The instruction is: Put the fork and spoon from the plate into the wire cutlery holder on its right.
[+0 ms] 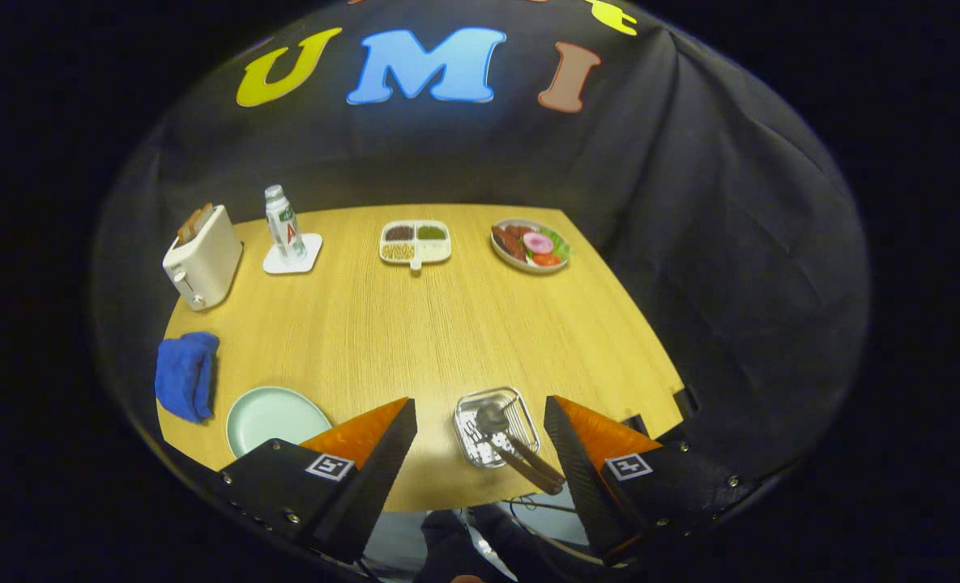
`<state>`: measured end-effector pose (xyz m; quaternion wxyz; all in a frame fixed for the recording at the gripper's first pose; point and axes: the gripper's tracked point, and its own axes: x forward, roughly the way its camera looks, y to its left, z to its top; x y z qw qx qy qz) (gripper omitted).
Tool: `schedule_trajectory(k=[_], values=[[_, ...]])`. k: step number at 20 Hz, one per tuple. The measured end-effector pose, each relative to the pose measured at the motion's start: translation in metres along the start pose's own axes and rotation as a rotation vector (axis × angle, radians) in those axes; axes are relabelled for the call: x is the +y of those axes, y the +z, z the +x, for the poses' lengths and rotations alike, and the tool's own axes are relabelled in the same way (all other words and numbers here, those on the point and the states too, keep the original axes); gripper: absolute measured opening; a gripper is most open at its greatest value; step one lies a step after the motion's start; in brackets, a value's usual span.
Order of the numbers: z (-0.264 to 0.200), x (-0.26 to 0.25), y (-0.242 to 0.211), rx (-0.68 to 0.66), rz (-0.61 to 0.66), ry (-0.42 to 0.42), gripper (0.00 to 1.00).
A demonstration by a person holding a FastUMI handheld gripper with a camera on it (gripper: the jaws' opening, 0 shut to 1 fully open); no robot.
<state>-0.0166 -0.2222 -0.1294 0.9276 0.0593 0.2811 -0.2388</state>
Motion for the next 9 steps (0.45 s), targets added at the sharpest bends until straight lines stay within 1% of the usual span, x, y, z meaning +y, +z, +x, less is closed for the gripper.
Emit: schedule_trajectory(k=[4, 9], values=[[-0.036, 0.001, 0.066, -0.275, 0.027, 0.022, 0.97], [-0.091, 0.002, 0.129, -0.546, 0.063, 0.026, 0.97]])
